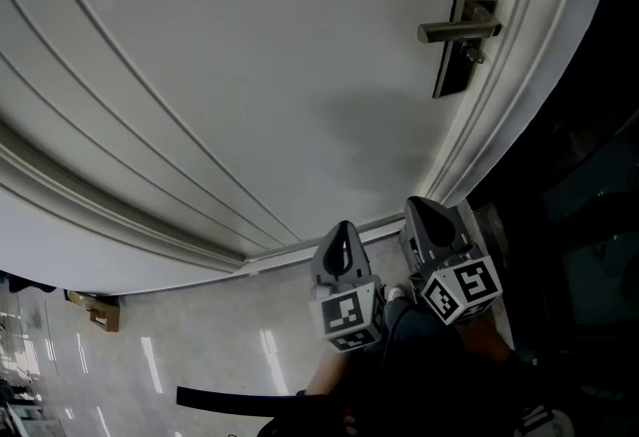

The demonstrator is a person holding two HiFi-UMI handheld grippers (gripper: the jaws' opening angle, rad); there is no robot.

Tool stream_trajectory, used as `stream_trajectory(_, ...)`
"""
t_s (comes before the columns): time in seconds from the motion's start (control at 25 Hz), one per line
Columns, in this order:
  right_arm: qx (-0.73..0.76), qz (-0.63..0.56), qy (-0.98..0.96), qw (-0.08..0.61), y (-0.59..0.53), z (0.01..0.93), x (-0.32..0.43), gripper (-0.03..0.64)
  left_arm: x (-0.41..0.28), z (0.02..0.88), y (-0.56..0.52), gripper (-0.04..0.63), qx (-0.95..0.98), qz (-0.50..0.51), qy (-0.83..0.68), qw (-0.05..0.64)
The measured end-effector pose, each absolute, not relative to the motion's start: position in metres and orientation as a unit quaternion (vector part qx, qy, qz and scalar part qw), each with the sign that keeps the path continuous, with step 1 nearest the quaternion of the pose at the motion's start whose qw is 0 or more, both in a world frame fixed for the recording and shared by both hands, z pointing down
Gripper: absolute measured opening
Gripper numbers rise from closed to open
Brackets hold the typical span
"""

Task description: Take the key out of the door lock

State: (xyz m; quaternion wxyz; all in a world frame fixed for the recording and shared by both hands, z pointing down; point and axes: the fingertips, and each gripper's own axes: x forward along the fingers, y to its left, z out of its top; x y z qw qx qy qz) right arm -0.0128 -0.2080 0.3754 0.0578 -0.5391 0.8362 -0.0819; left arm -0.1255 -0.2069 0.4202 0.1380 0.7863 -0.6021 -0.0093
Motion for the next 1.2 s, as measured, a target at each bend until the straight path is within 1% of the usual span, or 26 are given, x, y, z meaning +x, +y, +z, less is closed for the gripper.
stream_trajectory(0.4, -0.521, -0.063, 0.849, 0.053, -0.247, 0.365, 0.003, 0.003, -0.112, 0.405, -0.245, 0.0, 0.776, -0.013, -0.619, 0.122)
stream_trajectory(0.56, -0.507, -0.047, 0.86, 0.041, -0.262, 0.359, 0.012, 0.003, -0.096, 0.395, -0.264, 0.0, 0.775, -0.018, -0.62, 0.116)
stream_trajectory(1.0, -0.503, -0.017, 0.863, 0.041, -0.294, 0.346, 0.056, 0.003, -0.056, 0.388, -0.297, 0.0, 0.77, -0.023, -0.628, 0.111)
stream_trajectory(1.2, -0.521, 0.035, 0.852, 0.036, -0.3, 0.329, 0.081, 0.011, -0.047, 0.391, -0.301, 0.0, 0.765, -0.013, -0.633, 0.115)
